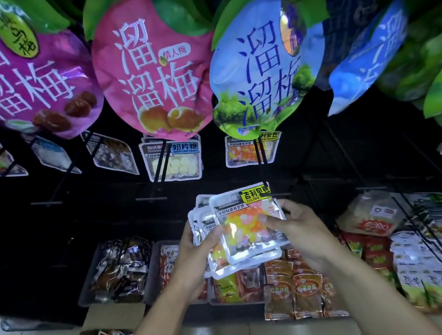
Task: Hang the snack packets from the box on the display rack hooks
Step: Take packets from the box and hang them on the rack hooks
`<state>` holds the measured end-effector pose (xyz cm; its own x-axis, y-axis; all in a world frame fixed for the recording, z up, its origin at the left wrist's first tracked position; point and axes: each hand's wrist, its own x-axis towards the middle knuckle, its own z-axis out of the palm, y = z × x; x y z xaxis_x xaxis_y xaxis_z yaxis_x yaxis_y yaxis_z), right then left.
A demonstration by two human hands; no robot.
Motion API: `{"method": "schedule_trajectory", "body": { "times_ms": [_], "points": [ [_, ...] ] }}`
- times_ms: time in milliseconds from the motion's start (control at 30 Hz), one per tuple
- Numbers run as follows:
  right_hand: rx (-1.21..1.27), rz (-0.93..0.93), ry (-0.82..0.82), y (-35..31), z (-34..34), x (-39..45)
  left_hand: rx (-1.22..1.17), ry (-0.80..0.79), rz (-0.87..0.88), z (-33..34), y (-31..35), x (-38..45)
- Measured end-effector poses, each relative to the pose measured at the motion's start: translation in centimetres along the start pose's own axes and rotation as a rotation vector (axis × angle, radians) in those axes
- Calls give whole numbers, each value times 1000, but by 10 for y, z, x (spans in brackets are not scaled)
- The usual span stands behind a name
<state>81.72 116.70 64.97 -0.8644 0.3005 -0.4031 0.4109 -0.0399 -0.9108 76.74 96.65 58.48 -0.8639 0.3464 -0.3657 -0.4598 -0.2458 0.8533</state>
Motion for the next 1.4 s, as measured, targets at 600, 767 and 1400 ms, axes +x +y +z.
{"method": "schedule_trajectory", "body": {
  "times_ms": [600,767,1400],
  "points": [
    [10,-271,29,-17,-11,-17,-30,174,-56,-29,-19,-14],
    [-29,-314,57,-13,-7,-11,-37,160,-60,-24,-22,-16],
    [11,-313,105,1,-14,-9,-26,178,-48,-24,-27,-15]
  ]
}}
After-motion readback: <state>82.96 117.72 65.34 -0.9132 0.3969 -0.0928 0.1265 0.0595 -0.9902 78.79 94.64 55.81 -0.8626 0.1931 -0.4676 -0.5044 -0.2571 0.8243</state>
